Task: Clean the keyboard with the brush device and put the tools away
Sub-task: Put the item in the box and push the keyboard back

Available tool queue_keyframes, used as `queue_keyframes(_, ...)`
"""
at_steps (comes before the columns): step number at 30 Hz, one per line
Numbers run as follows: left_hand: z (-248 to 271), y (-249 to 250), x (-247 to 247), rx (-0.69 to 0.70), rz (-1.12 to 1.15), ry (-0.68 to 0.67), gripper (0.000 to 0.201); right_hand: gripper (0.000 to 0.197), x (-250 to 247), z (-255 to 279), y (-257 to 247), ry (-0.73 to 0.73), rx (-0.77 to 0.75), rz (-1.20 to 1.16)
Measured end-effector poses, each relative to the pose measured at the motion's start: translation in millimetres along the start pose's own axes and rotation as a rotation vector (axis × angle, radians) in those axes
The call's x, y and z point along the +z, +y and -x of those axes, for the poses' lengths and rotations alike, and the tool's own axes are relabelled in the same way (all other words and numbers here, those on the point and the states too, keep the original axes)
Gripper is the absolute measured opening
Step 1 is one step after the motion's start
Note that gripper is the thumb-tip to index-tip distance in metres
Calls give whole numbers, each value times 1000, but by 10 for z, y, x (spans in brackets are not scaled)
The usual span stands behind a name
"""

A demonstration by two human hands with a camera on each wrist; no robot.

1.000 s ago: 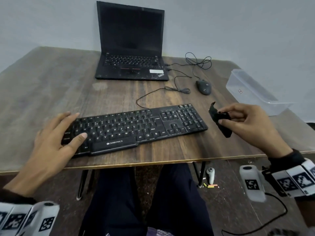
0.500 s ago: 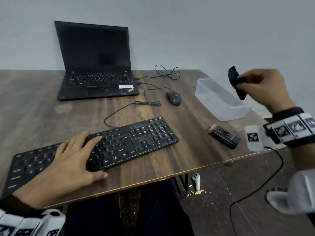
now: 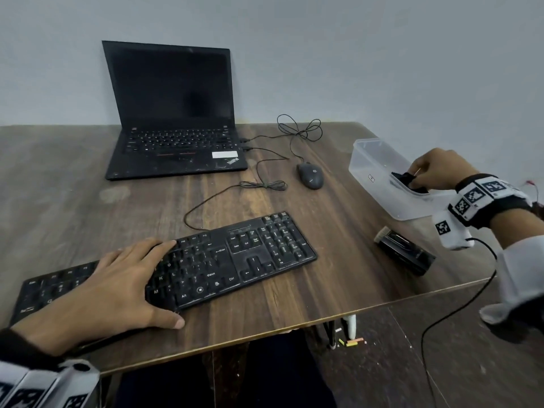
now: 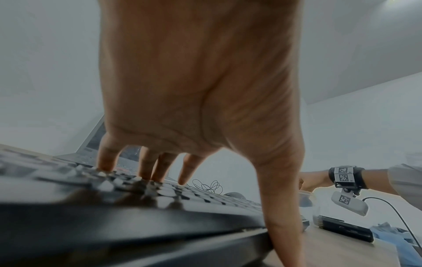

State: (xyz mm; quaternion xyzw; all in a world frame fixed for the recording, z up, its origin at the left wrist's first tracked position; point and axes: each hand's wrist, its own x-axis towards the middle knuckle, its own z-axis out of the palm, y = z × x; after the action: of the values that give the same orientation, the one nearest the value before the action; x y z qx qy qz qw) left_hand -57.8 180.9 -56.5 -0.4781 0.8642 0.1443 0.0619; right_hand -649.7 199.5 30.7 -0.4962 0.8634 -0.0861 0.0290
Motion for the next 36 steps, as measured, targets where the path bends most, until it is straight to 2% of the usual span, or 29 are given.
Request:
queue_keyframes(5, -25, -5, -2, 16, -10, 8, 156, 18, 26, 94, -35, 28, 4, -32)
queue_keyframes(9, -20, -30, 21, 24, -6, 27, 153, 13, -96, 310, -124, 277, -36, -137)
queue_keyframes(11, -27, -53, 37, 24, -1, 45, 151, 21, -186, 468, -207, 410, -93, -227)
queue_keyframes(13, -48, -51, 42, 14, -11, 48, 153, 28, -285, 645, -290, 461, -132, -300)
queue_keyframes(14, -55, -33, 46, 10, -18, 40, 155, 25, -320, 735, -322, 455, -147, -340)
queue_keyframes(15, -64, -15, 40, 9, -24, 34, 157, 18, -337, 816, -361, 420, -168, -374)
queue_keyframes(17, -70, 23, 26, 12, -22, 21, 158, 10, -297, 980, -445, 257, -245, -379)
queue_keyframes(20, -80, 53, -1, 3, -5, 2, 149, 11, -50, 1193, -580, 3, -375, -318)
queue_keyframes(24, -88, 71, -61, 37, 47, 27, 143, 18, 282, 1284, -606, -191, -438, -155)
queue_keyframes(25, -87, 87, -85, 57, 78, 46, 137, 19, 316, 1300, -602, -208, -440, -129)
queue_keyframes(27, -80, 122, -129, 80, 134, 66, 130, 22, 341, 1325, -622, -151, -444, -128)
queue_keyframes(30, -95, 138, -161, 88, 126, 81, 138, 24, 338, 1413, -799, -51, -506, -152)
queue_keyframes(32, -112, 155, -176, 101, 120, 81, 141, 44, 364, 1472, -1008, -73, -600, -128)
queue_keyframes(36, -169, 196, -235, 138, 84, 51, 145, 114, 507, 1493, -1565, -341, -765, -27)
